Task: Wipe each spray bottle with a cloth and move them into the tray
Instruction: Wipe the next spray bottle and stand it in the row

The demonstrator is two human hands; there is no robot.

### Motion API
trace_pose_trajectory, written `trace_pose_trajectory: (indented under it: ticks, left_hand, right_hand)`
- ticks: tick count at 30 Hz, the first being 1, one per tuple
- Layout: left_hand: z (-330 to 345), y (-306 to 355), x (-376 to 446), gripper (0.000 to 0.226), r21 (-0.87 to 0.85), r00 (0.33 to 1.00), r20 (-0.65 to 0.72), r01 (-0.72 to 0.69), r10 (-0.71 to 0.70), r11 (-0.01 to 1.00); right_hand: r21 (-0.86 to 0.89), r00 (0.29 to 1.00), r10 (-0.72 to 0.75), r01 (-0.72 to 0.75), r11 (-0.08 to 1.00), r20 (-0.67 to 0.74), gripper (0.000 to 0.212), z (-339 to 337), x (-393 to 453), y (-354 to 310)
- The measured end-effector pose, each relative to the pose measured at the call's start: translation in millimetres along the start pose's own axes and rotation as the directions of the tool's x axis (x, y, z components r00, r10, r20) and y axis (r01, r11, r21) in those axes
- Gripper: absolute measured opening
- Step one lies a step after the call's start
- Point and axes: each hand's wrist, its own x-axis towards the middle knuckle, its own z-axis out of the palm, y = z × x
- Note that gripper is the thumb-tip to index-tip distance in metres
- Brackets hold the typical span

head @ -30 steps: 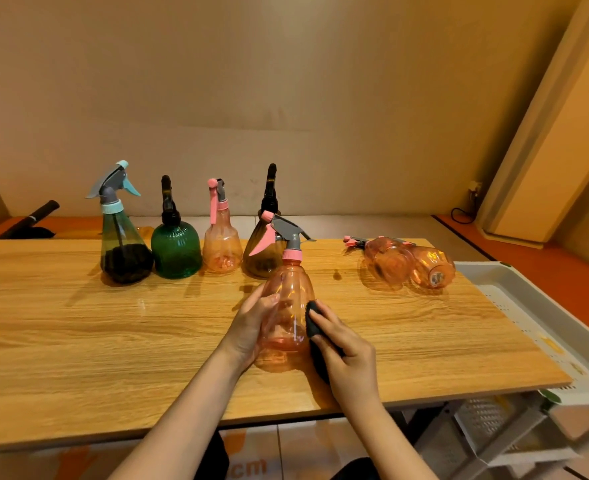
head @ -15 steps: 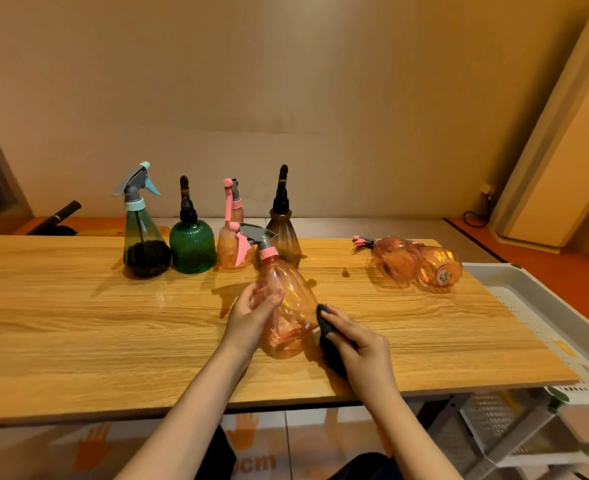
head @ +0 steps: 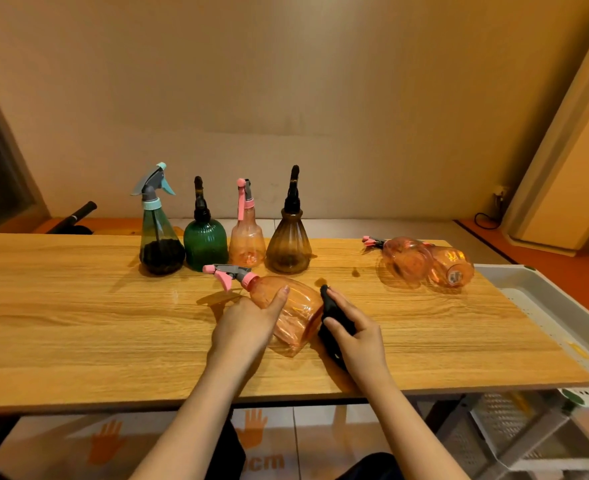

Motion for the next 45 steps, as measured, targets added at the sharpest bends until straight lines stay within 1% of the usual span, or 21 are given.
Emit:
trace_pose_trajectory:
  ticks: [2, 4, 8, 11, 12, 14, 16, 18, 20, 21, 24, 25, 27, 30, 33, 36, 39, 41, 43, 45]
  left_hand:
    - [-6, -1, 2, 0.076, 0.154, 0.999, -0.043, 0.005, 0.001, 0.988]
    - [-9, -2, 5, 0.07, 0.214, 0.995, -0.091, -0.025, 0.045, 0.976]
    - [-11, -1, 2, 0.062, 0.199, 0.95, -0.186, -0.213, 0.25, 0.957]
    - [-12, 2, -2, 0.044, 0.266, 0.874, -0.26, -0.343, 0.41, 0.901]
    - [-11, 4, -3, 0.04, 0.258, 0.852, -0.261, -0.391, 0.454, 0.883]
    - [-7, 5, -2, 0.037, 0.227, 0.837, -0.237, -0.445, 0.492, 0.866]
    - [-4, 2, 1, 0.039, 0.242, 0.828, -0.233, -0.458, 0.51, 0.855]
    - [-5, 2, 5, 0.041, 0.292, 0.818, -0.221, -0.464, 0.531, 0.836]
    - [-12, 2, 11, 0.043, 0.325, 0.819, -0.153, -0.487, 0.553, 0.811]
    - [-16, 2, 15, 0.046, 0.315, 0.822, -0.093, -0.511, 0.562, 0.8]
    - [-35, 4, 29, 0.061, 0.178, 0.828, 0.17, -0.559, 0.534, 0.81]
    - [-41, 4, 35, 0.066, 0.138, 0.815, 0.256, -0.562, 0.519, 0.815]
    - [-47, 5, 46, 0.072, 0.143, 0.773, 0.392, -0.587, 0.499, 0.797]
    - [-52, 7, 63, 0.075, 0.171, 0.713, 0.531, -0.619, 0.457, 0.767]
    - [-54, 10, 77, 0.073, 0.131, 0.671, 0.616, -0.604, 0.413, 0.786]
    - [-51, 12, 84, 0.073, 0.084, 0.643, 0.664, -0.57, 0.381, 0.817]
    - [-43, 10, 86, 0.085, 0.037, 0.62, 0.71, -0.508, 0.335, 0.861]
    - [-40, 9, 86, 0.095, 0.028, 0.618, 0.714, -0.496, 0.33, 0.868]
    - [-40, 9, 85, 0.09, 0.021, 0.615, 0.717, -0.489, 0.328, 0.872]
    - [-38, 9, 84, 0.073, 0.011, 0.612, 0.726, -0.466, 0.314, 0.885]
  right_hand:
    - [-0.033, 1.0, -0.011, 0.011, 0.999, 0.01, 0.053, 1, 0, 2]
    - [-0.053, 1.0, -0.018, 0.018, 0.998, 0.012, 0.053, 2, 0, 4]
    - [-0.042, 1.0, -0.009, 0.01, 0.999, 0.018, 0.054, 0, -2, 5]
    - [-0.084, 0.999, -0.021, 0.025, 0.996, 0.043, 0.057, 0, -2, 6]
    - [-0.103, 0.998, -0.03, 0.036, 0.994, 0.053, 0.059, 0, -1, 6]
    - [-0.14, 0.995, -0.044, 0.056, 0.989, 0.089, 0.06, 1, -2, 8]
    - [-0.191, 0.988, -0.067, 0.093, 0.977, 0.14, 0.06, 3, -3, 8]
    - [-0.213, 0.985, -0.069, 0.102, 0.972, 0.156, 0.06, 4, -2, 9]
    - [-0.21, 0.988, -0.061, 0.091, 0.973, 0.144, 0.059, 3, -2, 10]
    - [-0.212, 0.988, -0.059, 0.089, 0.973, 0.142, 0.059, 3, -2, 10]
    - [-0.217, 0.989, -0.056, 0.086, 0.972, 0.14, 0.06, 4, -2, 9]
    - [-0.214, 0.989, -0.048, 0.077, 0.974, 0.137, 0.061, 4, -2, 9]
    - [-0.217, 0.99, -0.031, 0.061, 0.974, 0.139, 0.063, 5, -2, 7]
    - [-0.24, 0.989, -0.042, 0.075, 0.968, 0.139, 0.063, 5, -2, 7]
    - [-0.24, 0.991, -0.04, 0.07, 0.968, 0.126, 0.059, 5, -3, 6]
    - [-0.232, 0.992, -0.033, 0.061, 0.971, 0.119, 0.055, 5, -3, 6]
    - [-0.228, 0.992, -0.024, 0.053, 0.972, 0.126, 0.054, 4, -3, 6]
    - [-0.218, 0.992, -0.022, 0.048, 0.975, 0.121, 0.054, 4, -3, 6]
    - [-0.205, 0.995, -0.028, 0.047, 0.978, 0.096, 0.055, 4, -3, 6]
    - [-0.175, 0.998, -0.029, 0.038, 0.984, 0.054, 0.055, 4, -4, 6]
